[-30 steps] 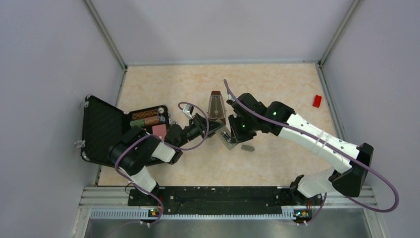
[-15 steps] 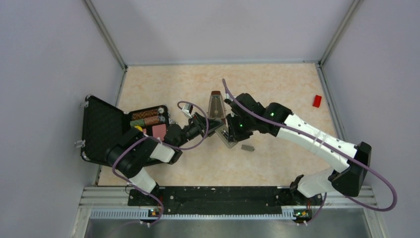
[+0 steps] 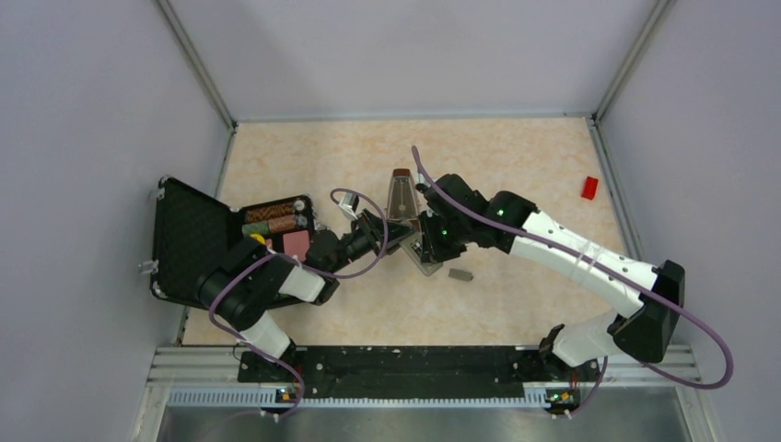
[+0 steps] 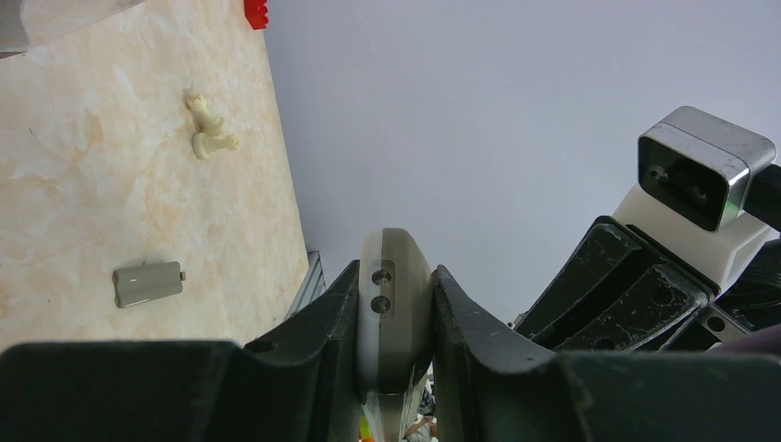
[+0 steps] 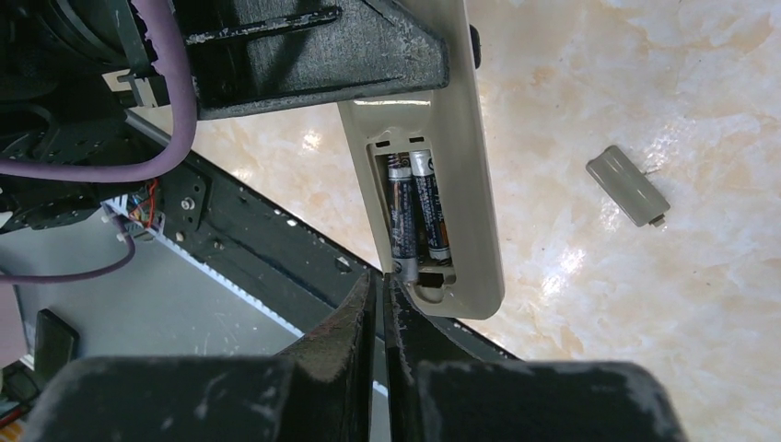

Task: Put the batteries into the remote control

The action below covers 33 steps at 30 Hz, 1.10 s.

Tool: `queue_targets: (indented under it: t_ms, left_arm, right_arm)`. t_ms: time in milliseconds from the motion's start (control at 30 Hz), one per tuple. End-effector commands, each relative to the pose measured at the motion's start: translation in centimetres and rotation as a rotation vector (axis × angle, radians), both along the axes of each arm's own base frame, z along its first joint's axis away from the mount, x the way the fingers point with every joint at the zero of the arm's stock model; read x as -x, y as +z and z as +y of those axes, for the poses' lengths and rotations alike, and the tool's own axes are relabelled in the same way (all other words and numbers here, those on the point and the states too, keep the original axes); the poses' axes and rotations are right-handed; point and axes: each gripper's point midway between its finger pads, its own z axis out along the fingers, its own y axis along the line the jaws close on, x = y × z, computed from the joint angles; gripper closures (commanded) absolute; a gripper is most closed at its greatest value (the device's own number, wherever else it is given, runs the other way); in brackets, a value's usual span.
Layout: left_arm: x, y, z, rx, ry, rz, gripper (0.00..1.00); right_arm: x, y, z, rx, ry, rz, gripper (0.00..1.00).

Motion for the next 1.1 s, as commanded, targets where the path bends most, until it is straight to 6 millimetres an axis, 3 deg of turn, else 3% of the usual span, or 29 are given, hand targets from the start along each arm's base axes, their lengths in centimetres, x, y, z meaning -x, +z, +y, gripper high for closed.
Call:
queue_targets:
  t_ms: [0,167,467,667,933,1067]
  left_arm:
    - [0.4,3.8,0.0,0.086,-0.012,-0.104,1.0]
    - [0.4,3.8,-0.1,0.083,-0.012,-0.105,1.0]
    - [0.2,3.3,-0.1,0.069,-0.01,-0.096,1.0]
    - [0.2,3.1,-0.2,0.062,-0.01,-0.091,1.0]
    - [0.1,3.0,-0.2,0.055,-0.009,-0.09,1.0]
    - [0.2,3.0,-0.2,0.053,-0.006,-0.09,1.0]
  right_arm:
    - [-0.9,-0.5,0.4,0.003,-0.03,-0.018,0.94]
    - [-1.1,0.0,0.5,-0.01,-0.036,-0.033,0.94]
    - [-1.5,2.9,0.9,-0.095,-0.057,-0.06,0.9]
    - [-1.3,4.1,-0.2,-0.107,-0.09,-0.064,0.85]
    - [-0.9,5.1,-0.2,-0.153,-0.091,-0.054,0.82]
    - [-1.0,4.4,-0.9,-0.117,-0.11,-0.051,0.82]
